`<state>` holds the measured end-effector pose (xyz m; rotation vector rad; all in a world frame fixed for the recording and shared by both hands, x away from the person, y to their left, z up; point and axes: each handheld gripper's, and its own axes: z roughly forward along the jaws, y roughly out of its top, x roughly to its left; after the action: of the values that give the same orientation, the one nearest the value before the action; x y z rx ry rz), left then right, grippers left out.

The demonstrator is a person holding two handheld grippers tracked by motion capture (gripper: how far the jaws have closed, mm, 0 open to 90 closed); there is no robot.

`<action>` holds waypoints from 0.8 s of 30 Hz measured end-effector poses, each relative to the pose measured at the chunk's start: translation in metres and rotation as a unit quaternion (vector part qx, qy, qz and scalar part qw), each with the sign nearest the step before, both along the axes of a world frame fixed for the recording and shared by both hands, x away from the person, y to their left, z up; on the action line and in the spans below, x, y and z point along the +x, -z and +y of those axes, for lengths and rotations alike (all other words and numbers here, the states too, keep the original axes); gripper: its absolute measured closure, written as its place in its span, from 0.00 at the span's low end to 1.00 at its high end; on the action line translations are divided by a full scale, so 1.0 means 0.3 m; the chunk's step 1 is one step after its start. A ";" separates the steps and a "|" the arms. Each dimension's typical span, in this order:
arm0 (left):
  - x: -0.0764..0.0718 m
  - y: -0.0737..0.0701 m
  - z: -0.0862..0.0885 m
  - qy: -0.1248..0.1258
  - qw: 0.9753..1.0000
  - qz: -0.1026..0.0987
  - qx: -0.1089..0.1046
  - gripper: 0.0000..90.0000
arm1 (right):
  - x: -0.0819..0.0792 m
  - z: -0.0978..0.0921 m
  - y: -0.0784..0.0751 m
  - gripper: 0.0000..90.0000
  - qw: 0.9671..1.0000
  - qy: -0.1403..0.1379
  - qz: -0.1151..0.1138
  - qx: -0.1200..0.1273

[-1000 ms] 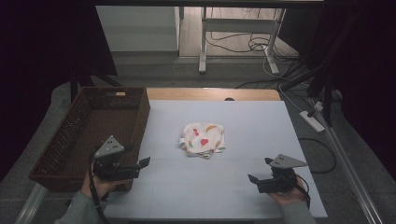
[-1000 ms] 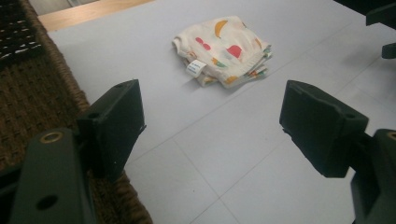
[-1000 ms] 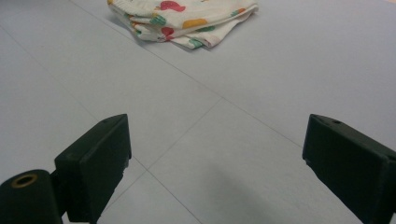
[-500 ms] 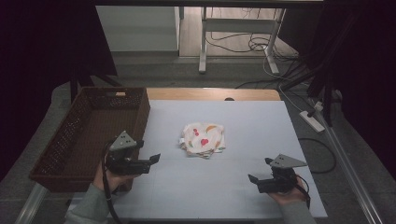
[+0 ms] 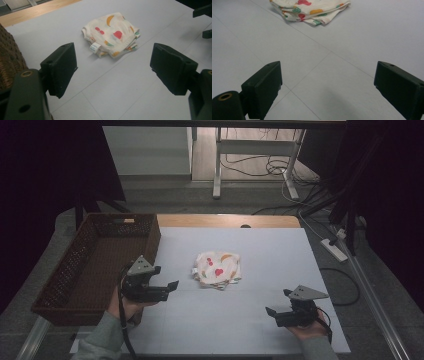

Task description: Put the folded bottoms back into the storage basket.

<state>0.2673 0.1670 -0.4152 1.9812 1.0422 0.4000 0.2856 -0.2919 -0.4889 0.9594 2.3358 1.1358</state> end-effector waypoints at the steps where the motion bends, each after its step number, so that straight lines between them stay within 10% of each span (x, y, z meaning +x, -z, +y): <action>1: 0.006 -0.003 -0.009 0.002 1.000 0.000 0.000 0.23 | 0.000 0.000 0.000 0.09 1.000 0.000 0.000 0.000; 24: 0.092 -0.028 -0.106 0.011 1.000 0.009 0.014 0.22 | 0.003 0.002 0.008 0.09 1.000 0.001 0.007 -0.003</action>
<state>0.2950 0.1353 -0.4068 2.0226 1.0315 0.3876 0.2866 -0.2913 -0.4913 0.9706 2.3481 1.1246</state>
